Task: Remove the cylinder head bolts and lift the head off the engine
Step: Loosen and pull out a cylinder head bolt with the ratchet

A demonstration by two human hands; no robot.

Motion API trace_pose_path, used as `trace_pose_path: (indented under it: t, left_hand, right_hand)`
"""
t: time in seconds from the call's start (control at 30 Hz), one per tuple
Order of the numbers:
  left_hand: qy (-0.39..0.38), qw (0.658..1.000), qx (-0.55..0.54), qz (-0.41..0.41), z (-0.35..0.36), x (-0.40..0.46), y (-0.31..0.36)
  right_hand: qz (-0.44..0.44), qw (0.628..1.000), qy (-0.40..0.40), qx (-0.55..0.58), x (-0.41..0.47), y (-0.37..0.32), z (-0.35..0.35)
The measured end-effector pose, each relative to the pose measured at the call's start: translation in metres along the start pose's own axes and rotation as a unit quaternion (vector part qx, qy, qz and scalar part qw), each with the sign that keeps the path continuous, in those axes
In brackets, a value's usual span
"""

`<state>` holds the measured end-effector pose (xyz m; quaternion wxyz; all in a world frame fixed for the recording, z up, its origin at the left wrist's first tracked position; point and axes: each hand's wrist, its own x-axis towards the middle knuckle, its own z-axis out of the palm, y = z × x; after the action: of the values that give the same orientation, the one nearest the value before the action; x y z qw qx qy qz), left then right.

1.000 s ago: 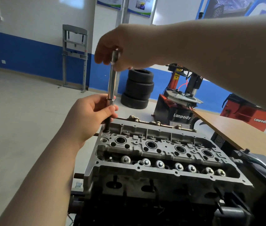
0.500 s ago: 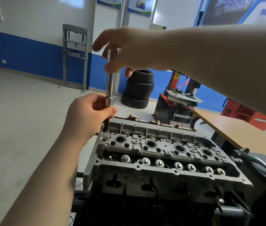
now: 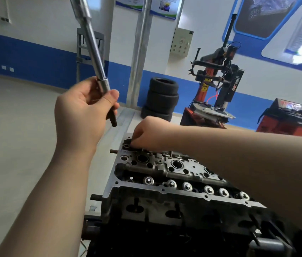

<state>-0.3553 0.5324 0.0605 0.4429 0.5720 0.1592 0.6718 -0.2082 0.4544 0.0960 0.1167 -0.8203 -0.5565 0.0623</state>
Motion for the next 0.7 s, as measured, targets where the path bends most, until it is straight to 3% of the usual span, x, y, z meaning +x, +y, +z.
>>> trace_pose_path:
  t: [0.2,0.47,0.6,0.7]
  left_hand:
    - [0.011,0.997,0.078,-0.017,-0.008,0.006,-0.004]
    - [0.017,0.984,0.167,-0.061,-0.009,0.010,-0.010]
    - [0.002,0.982,0.179,-0.064,-0.005,0.009,-0.008]
    - [-0.016,0.981,0.179,-0.075,-0.001,0.006,-0.004]
  right_hand:
    - [0.031,0.997,-0.014,-0.076,0.012,-0.019,0.014]
    - [0.109,0.983,-0.113,0.097,0.014,-0.025,0.003]
    - [0.094,0.980,-0.028,0.176,0.008,-0.033,-0.016]
    - [0.072,0.935,0.071,0.340,0.002,-0.037,-0.054]
